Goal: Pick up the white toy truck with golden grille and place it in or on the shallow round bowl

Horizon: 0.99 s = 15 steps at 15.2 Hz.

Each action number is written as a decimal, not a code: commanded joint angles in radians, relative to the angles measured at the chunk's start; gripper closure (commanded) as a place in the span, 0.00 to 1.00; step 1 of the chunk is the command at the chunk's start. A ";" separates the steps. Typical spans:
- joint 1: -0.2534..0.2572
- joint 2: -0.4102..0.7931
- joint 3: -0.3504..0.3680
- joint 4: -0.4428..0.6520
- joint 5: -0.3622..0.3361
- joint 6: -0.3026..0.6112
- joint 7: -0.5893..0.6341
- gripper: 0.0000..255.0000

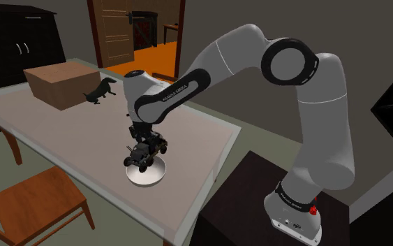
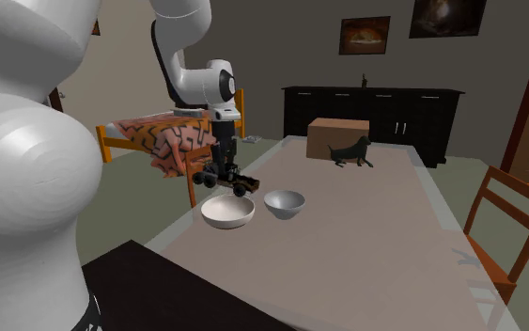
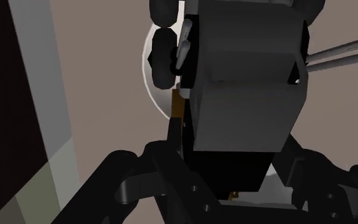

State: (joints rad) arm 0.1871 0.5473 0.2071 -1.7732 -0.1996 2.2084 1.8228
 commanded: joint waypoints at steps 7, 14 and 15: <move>0.018 0.083 -0.012 0.023 -0.020 0.058 0.024 1.00; 0.027 0.151 -0.025 0.032 -0.036 0.117 0.036 1.00; 0.029 0.166 -0.028 0.035 -0.040 0.129 0.038 1.00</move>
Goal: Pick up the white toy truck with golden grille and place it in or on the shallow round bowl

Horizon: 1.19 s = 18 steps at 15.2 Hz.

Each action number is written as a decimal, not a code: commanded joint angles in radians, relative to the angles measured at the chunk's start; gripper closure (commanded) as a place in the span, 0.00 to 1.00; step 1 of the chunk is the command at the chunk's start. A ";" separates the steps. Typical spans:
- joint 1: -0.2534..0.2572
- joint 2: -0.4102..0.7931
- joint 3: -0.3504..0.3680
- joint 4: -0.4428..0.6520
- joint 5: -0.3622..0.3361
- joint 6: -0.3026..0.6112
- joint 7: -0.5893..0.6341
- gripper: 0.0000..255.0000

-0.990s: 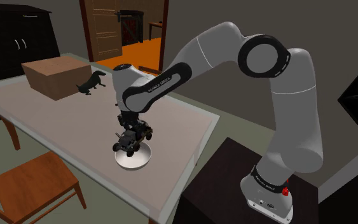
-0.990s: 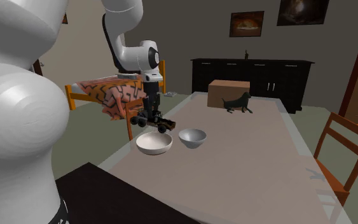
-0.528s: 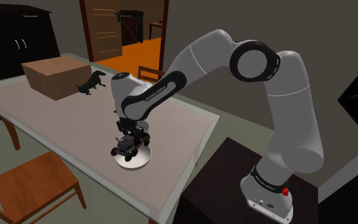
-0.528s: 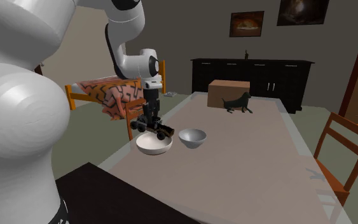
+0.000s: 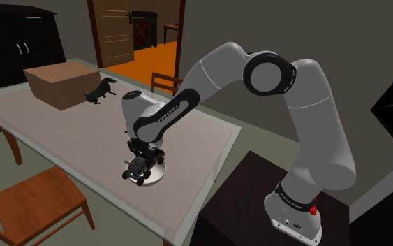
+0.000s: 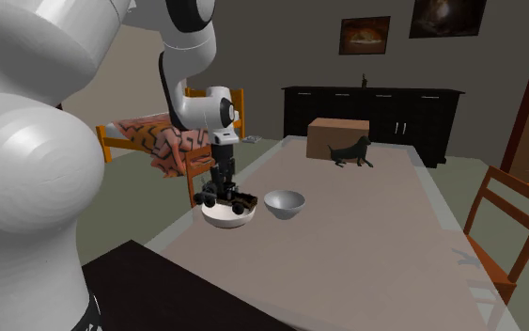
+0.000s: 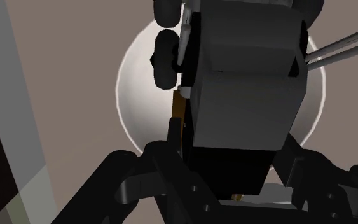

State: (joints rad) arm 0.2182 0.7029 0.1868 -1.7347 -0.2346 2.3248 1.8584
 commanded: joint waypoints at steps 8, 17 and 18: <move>-0.003 0.010 -0.007 -0.003 -0.005 0.012 0.003 1.00; -0.009 -0.054 0.008 0.002 0.012 -0.057 -0.008 0.00; -0.010 -0.069 0.011 0.006 0.016 -0.076 -0.010 0.00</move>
